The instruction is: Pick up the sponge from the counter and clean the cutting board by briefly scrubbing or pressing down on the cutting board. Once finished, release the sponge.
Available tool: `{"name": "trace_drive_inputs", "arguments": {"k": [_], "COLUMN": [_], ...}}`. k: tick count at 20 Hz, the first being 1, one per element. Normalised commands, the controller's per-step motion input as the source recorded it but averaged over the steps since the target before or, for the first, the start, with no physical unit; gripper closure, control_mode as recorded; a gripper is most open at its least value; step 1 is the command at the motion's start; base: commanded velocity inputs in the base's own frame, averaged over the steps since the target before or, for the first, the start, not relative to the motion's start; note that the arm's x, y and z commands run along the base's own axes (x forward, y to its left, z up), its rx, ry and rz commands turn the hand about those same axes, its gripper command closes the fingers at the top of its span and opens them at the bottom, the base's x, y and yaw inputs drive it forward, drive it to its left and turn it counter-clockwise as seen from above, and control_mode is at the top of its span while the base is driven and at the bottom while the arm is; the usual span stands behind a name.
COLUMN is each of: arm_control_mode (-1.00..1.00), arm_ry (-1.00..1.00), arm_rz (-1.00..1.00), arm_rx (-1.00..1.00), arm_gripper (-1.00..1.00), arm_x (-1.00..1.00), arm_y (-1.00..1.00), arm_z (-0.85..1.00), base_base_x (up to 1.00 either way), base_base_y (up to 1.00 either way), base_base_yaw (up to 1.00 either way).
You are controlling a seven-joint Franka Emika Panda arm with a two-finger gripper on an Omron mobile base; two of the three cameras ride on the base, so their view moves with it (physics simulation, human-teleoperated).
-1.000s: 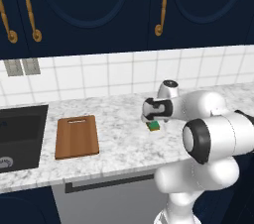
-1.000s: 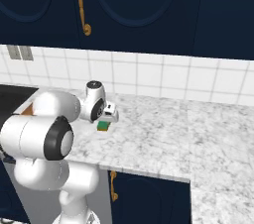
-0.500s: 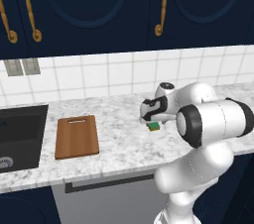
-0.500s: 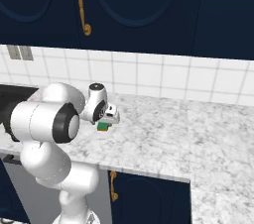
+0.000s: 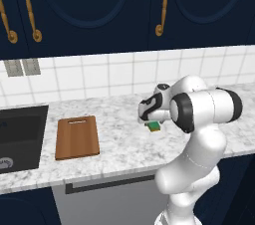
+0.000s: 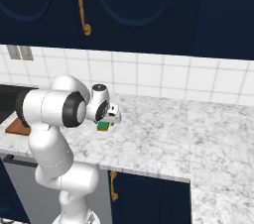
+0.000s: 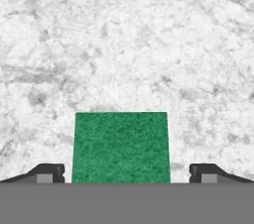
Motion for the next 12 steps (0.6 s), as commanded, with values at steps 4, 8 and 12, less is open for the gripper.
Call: {"name": "trace_drive_inputs", "arguments": {"k": [4, 8, 12], "arm_control_mode": [-1.0, -1.0, -1.0], "arm_ry": [0.0, 0.0, 0.0], "arm_rz": [0.0, 0.0, 0.0], "arm_rx": [0.0, 0.0, -0.01], "arm_gripper": [-1.0, -1.0, 1.0], "arm_x": [0.18, 0.0, 0.0], "arm_y": [0.03, 0.08, 0.17], "arm_z": [-0.3, -0.49, -0.55], "base_base_x": [0.0, 0.0, 0.0], "base_base_y": [0.0, 0.0, 0.0], "base_base_yaw": [0.0, 0.0, 0.0]}}
